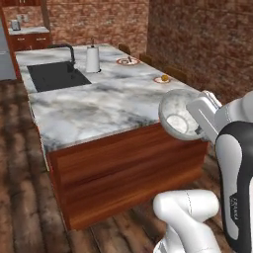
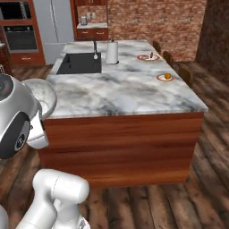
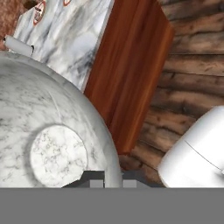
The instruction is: Take the smaller bowl and place it next to the appetizer plate on the dining counter , and place the larger bowl next to the plate with cooked food.
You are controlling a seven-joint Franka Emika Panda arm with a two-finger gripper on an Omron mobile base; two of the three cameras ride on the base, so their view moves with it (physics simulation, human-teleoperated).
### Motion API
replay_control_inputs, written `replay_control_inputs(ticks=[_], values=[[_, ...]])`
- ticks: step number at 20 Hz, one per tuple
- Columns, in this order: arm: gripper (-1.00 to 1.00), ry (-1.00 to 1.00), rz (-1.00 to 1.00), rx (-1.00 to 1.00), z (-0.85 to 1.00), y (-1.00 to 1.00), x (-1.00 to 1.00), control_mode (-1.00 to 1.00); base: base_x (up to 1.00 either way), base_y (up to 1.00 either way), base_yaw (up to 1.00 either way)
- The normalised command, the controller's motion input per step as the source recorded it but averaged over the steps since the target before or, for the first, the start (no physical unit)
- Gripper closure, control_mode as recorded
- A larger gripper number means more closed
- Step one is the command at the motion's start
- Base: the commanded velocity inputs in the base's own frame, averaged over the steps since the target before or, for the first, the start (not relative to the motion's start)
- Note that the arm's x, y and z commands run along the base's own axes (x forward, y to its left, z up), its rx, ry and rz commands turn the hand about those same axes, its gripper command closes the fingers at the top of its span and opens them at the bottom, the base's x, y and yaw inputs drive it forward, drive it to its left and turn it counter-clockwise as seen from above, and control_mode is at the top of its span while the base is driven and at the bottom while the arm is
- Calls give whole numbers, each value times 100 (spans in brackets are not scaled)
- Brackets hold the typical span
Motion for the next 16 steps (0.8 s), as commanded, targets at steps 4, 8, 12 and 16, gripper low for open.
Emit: replay_control_inputs(ticks=[4,8,12,16], values=[[100,0,0,0,0,0,0,100,59,-100,31],[100,0,0,0,0,0,0,100,83,-100,40],[100,0,0,0,0,0,0,100,63,-100,38],[100,0,0,0,0,0,0,100,-1,-100,38]])
